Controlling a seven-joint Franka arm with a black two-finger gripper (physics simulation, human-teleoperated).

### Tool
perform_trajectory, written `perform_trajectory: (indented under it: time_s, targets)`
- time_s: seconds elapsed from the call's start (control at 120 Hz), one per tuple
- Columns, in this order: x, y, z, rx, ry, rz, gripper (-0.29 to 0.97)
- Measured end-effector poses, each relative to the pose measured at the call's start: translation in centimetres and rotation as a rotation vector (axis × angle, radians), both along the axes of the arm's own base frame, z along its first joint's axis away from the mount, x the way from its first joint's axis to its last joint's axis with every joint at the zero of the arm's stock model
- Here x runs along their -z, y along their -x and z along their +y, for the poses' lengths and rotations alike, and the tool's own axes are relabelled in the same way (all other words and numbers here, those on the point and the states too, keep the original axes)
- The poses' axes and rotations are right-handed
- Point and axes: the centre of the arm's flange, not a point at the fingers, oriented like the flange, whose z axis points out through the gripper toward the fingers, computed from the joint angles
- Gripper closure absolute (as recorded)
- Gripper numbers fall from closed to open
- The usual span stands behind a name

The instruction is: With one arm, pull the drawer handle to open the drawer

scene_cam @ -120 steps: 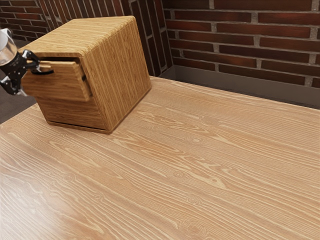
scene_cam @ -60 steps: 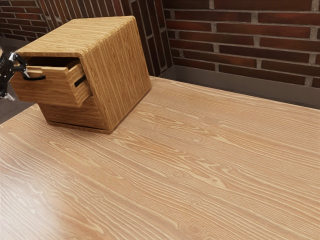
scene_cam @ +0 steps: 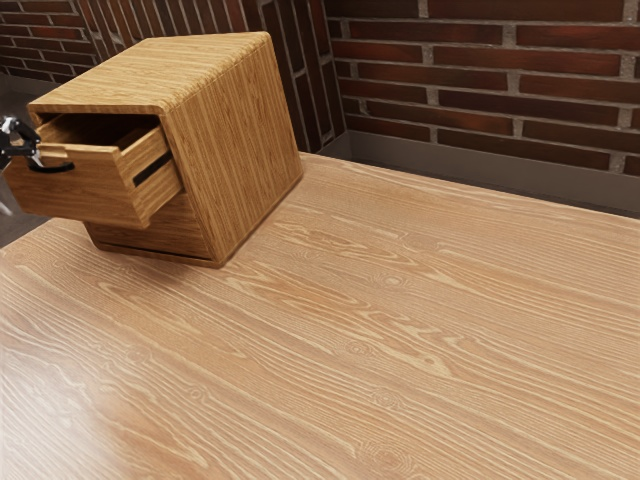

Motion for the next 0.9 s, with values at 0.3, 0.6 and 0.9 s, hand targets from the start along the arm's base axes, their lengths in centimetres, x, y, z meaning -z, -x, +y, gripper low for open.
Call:
perform_trajectory:
  time_s: [0.3,0.6,0.9]
  targets:
    - [-0.7,2.6,-0.5,-0.011,0.004,0.000,0.00]
    - [-1.5,5.2,-2.1,-0.012,0.001,0.005,0.00]
    - [-2.2,7.5,-3.5,-0.019,-0.010,0.012,0.00]
